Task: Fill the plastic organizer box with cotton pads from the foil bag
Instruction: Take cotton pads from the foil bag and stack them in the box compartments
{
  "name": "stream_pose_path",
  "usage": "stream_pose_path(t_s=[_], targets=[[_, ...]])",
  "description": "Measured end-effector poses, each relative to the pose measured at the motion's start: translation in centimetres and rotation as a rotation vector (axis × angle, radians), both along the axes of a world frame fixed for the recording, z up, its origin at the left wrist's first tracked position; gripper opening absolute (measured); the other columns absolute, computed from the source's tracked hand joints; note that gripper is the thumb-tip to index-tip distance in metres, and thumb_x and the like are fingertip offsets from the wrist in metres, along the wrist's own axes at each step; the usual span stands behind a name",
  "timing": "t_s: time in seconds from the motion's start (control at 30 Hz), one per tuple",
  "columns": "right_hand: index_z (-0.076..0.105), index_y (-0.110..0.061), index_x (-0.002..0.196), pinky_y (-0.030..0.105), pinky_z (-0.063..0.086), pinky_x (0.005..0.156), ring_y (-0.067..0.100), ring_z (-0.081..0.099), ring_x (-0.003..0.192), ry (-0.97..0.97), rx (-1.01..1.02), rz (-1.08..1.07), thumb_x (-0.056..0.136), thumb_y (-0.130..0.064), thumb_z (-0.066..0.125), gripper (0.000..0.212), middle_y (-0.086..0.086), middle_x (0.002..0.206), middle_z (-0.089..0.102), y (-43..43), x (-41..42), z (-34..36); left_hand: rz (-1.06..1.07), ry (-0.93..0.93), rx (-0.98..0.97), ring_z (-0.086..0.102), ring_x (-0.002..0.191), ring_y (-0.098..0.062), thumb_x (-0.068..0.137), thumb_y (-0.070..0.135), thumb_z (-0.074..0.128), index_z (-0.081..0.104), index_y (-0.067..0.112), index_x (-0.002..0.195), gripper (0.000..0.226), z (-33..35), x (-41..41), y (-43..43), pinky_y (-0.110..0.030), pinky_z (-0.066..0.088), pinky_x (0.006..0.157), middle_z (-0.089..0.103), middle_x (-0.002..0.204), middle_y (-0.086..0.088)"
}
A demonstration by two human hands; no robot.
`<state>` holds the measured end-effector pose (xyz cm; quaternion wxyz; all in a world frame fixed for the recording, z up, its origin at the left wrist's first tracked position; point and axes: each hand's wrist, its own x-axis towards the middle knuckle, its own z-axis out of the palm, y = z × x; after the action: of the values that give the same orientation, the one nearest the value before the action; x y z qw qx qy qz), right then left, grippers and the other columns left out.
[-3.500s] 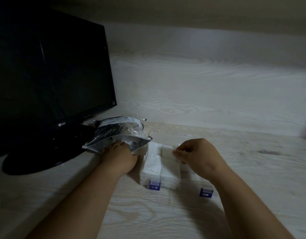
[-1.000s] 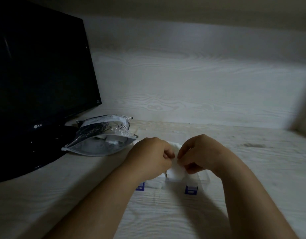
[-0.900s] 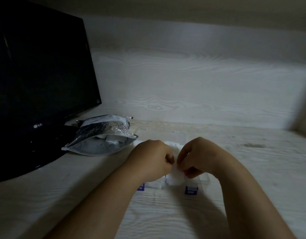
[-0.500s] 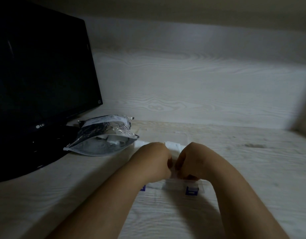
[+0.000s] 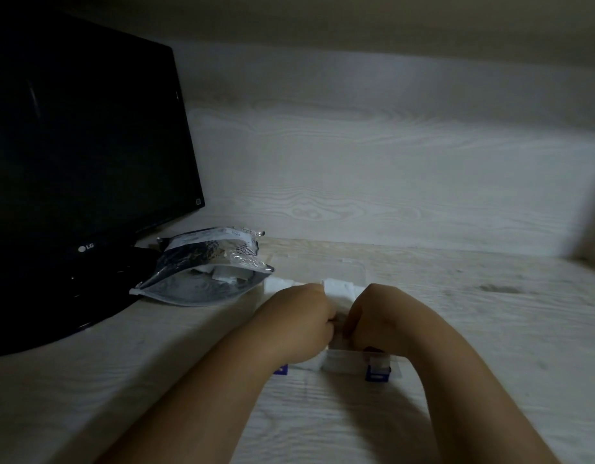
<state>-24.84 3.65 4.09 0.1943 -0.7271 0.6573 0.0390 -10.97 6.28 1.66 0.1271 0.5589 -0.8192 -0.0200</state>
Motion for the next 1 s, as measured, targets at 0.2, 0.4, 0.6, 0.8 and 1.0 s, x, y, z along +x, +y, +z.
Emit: stream_pose_path(t_s=[0.2, 0.4, 0.6, 0.8, 1.0], targets=[[0.074, -0.013, 0.091, 0.029, 0.06, 0.068, 0.016, 0.068, 0.07, -0.132, -0.147, -0.002, 0.076, -0.013, 0.068, 0.017, 0.006, 0.08, 0.073, 0.4, -0.7, 0.7, 0.016, 0.197, 0.018, 0.057, 0.102, -0.015, 0.091, 0.012, 0.047, 0.071, 0.028, 0.106, 0.032, 0.4, 0.9, 0.2, -0.027, 0.047, 0.086, 0.063, 0.111, 0.002], [0.074, -0.021, 0.072, 0.02, 0.046, 0.051, 0.009, 0.063, 0.061, -0.256, -0.319, 0.063, 0.077, -0.015, 0.064, 0.013, -0.003, 0.07, 0.07, 1.0, -0.3, 0.8, 0.256, 0.328, -0.113, 0.059, 0.103, -0.014, 0.088, 0.008, 0.05, 0.072, 0.026, 0.101, 0.032, 1.9, 3.6, 0.1, -0.027, 0.048, 0.091, 0.066, 0.112, 0.004], [0.066, -0.024, 0.062, 0.024, 0.049, 0.047, 0.009, 0.058, 0.053, -0.33, -0.485, 0.127, 0.08, -0.012, 0.057, 0.023, -0.007, 0.062, 0.063, 1.0, 0.5, -0.1, 0.485, 0.154, 0.016, 0.063, 0.098, -0.024, 0.088, 0.014, 0.051, 0.072, 0.015, 0.101, 0.025, 0.9, 6.8, -0.3, -0.026, 0.046, 0.079, 0.068, 0.109, -0.006], [0.071, -0.029, 0.077, 0.011, 0.046, 0.05, 0.003, 0.061, 0.062, -0.354, -0.468, 0.166, 0.086, -0.017, 0.058, 0.02, -0.015, 0.072, 0.064, 1.0, 0.9, -0.8, 0.526, 0.133, 0.097, 0.06, 0.108, -0.029, 0.087, 0.012, 0.048, 0.066, 0.019, 0.111, 0.031, -1.4, 9.7, -2.4, -0.031, 0.048, 0.089, 0.062, 0.121, -0.012], [0.075, -0.026, 0.084, 0.017, 0.053, 0.058, 0.003, 0.062, 0.064, -0.413, -0.475, 0.158, 0.087, -0.019, 0.058, 0.018, -0.014, 0.076, 0.067, 0.9, 0.7, -0.9, 0.367, 0.131, 0.093, 0.037, 0.137, -0.028, 0.085, 0.008, 0.045, 0.046, 0.034, 0.14, 0.062, -3.8, 10.5, -3.9, -0.038, 0.033, 0.113, 0.042, 0.146, -0.007]])
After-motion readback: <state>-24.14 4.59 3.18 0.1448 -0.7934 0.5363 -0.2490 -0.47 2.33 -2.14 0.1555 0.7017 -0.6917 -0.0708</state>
